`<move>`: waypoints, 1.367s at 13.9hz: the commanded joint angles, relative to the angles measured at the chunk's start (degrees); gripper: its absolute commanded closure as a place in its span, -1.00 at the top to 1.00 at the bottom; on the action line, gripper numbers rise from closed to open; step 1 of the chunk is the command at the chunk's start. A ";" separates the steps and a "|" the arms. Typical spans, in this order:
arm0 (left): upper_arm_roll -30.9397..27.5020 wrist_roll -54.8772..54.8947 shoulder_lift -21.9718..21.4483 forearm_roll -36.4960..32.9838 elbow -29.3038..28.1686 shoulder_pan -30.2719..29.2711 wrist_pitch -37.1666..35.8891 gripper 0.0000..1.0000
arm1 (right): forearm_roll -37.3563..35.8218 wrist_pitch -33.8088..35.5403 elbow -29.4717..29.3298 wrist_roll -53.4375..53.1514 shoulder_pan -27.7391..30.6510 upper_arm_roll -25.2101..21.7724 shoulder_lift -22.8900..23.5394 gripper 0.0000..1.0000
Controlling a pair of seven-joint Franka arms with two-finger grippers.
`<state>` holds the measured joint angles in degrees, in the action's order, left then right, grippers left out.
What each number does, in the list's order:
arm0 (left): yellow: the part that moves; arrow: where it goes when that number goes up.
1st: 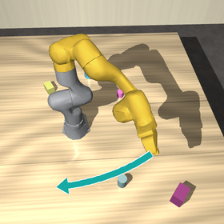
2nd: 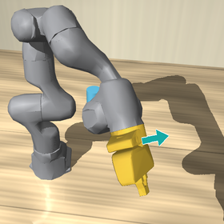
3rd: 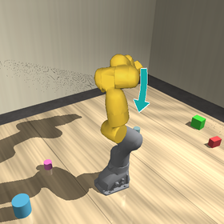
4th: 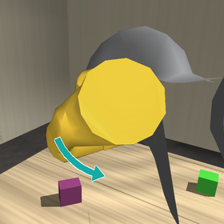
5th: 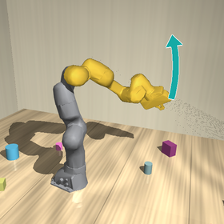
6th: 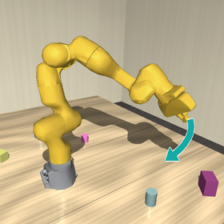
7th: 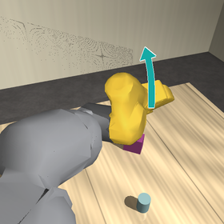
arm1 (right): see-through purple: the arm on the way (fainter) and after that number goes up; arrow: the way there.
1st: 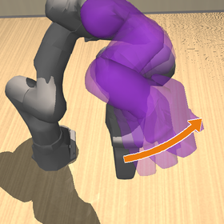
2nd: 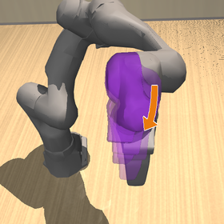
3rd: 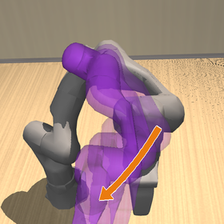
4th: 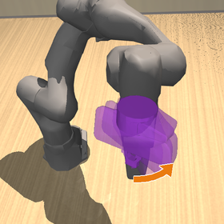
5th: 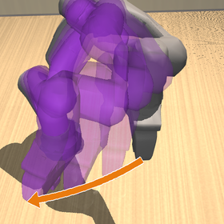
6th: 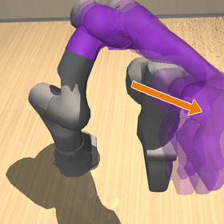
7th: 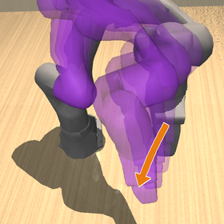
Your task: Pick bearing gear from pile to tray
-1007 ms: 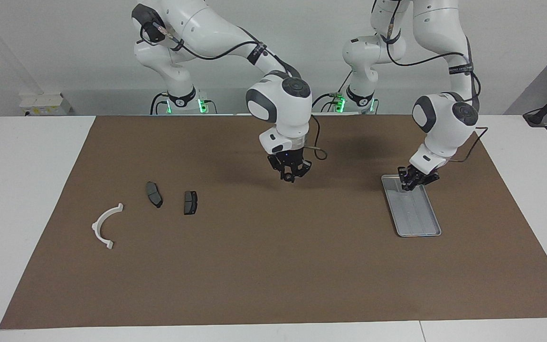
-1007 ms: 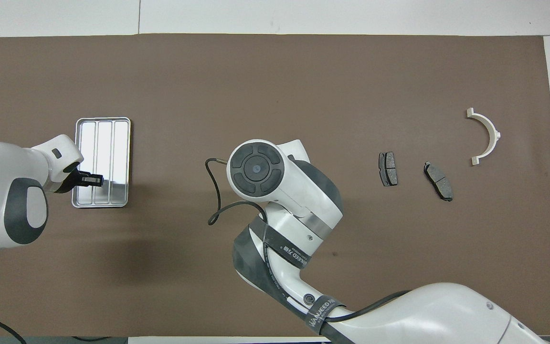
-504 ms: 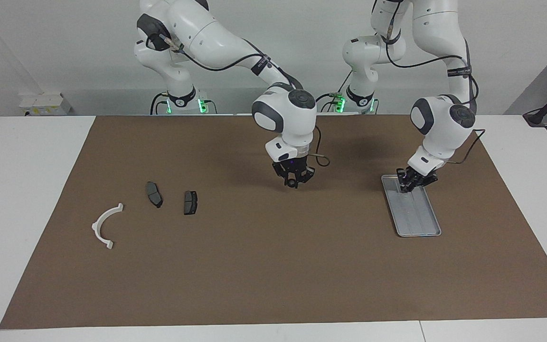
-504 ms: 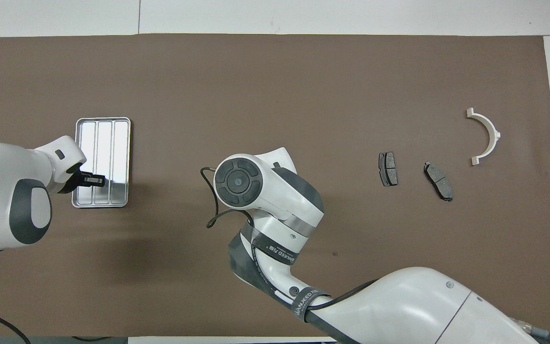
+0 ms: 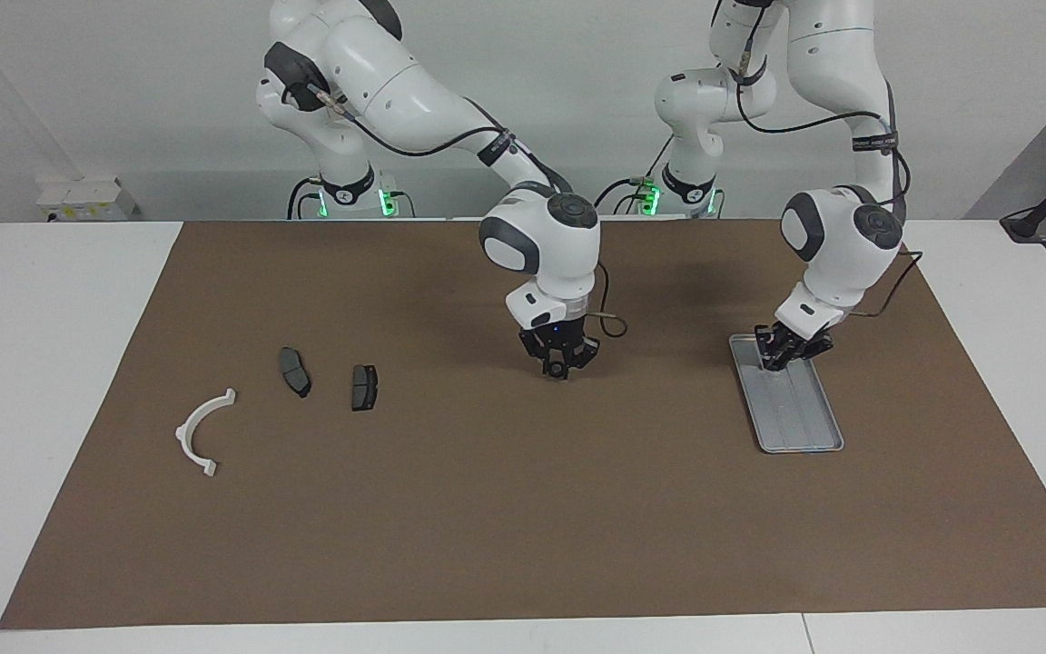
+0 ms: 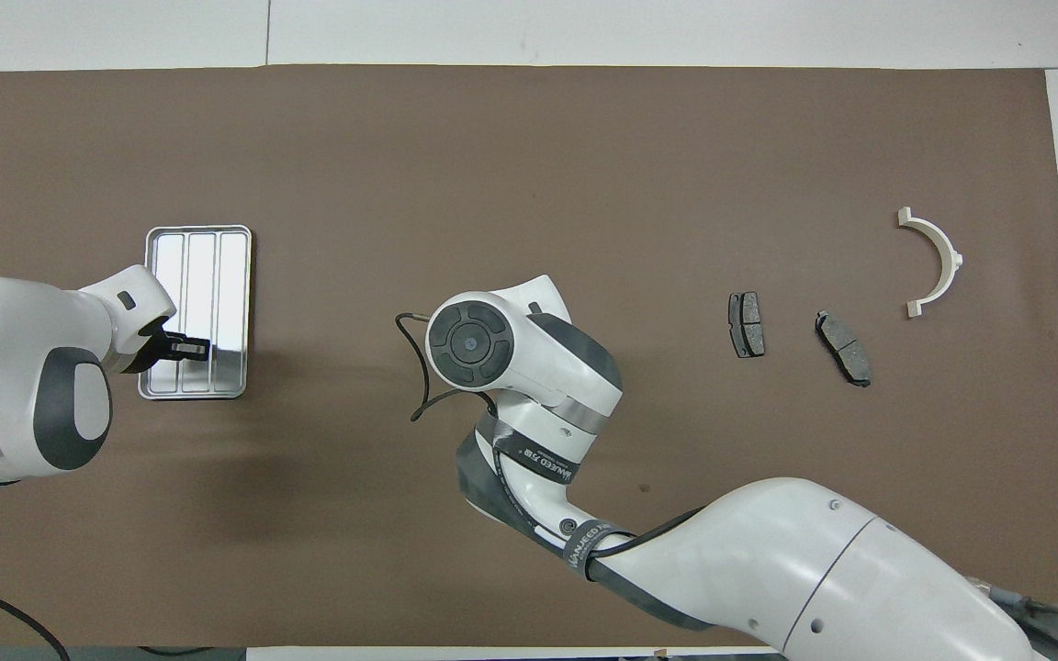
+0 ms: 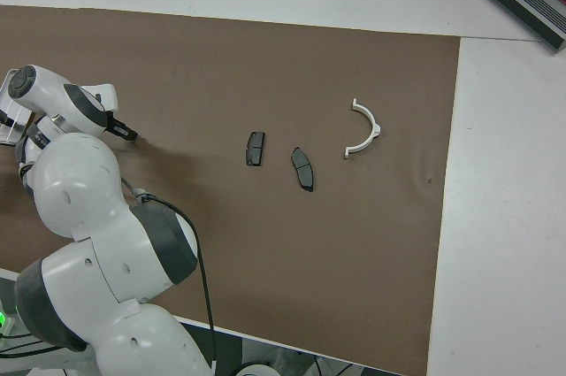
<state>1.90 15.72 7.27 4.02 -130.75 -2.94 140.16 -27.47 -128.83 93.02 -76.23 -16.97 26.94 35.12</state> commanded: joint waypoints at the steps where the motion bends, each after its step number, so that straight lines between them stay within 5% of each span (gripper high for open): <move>1: -0.67 0.98 -0.15 0.73 -1.35 0.92 2.40 -1.00 | -2.06 -2.04 0.32 -0.86 1.41 0.57 0.92 -1.00; 8: -0.67 1.16 0.73 0.73 -1.35 0.83 3.37 -0.95 | -3.38 -2.12 0.40 -0.68 1.41 0.57 1.88 -1.00; 16: -0.67 1.16 1.17 0.73 -1.35 0.83 4.16 -0.06 | -4.08 -4.85 1.72 -0.42 1.85 0.57 2.15 -1.00; 19: -0.67 1.16 1.43 0.73 -1.35 0.83 4.42 0.03 | -3.91 -6.17 1.99 -0.94 1.94 0.66 2.15 -1.00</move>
<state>1.90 15.82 8.06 4.02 -131.02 -2.86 142.38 -29.31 -131.56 93.75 -76.22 -16.00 26.99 36.45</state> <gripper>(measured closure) 0.498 0.652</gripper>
